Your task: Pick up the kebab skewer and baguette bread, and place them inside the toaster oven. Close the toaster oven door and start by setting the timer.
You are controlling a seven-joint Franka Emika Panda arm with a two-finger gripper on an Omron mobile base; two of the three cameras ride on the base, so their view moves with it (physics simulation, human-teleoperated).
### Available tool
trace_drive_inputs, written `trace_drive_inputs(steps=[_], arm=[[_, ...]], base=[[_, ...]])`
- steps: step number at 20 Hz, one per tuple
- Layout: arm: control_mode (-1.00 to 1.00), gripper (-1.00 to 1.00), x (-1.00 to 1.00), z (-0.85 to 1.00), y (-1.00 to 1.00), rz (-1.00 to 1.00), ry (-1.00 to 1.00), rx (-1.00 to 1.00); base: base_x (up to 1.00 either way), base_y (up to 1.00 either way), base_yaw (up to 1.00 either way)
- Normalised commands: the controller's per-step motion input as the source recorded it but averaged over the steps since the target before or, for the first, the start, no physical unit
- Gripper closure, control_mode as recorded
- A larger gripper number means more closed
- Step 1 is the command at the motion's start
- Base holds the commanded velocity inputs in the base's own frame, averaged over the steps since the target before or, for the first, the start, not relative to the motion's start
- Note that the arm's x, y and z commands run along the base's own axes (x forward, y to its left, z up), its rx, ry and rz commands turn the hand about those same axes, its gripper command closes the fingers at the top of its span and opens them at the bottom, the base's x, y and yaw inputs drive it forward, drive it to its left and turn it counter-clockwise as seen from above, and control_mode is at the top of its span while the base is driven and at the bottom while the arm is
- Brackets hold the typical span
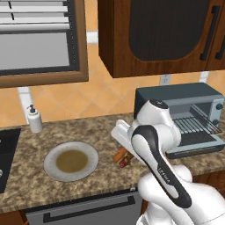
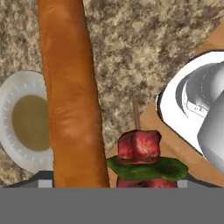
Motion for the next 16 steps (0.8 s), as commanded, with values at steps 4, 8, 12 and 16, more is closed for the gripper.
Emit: trace_drive_inputs(steps=[4,8,12,16], arm=[[-1.00,1.00,-0.38,0.33,-0.87,-0.29,0.06,0.05],[-1.00,1.00,-0.23,0.16,-0.90,-0.25,0.00,0.02],[-1.00,1.00,0.00,0.25,-0.83,-0.13,0.00,0.00],[-1.00,1.00,0.06,0.08,-0.85,-0.09,0.00,0.00]], base=[[0.00,0.00,0.00],[0.00,0.00,0.00],[0.00,0.00,0.00],[0.00,0.00,0.00]])
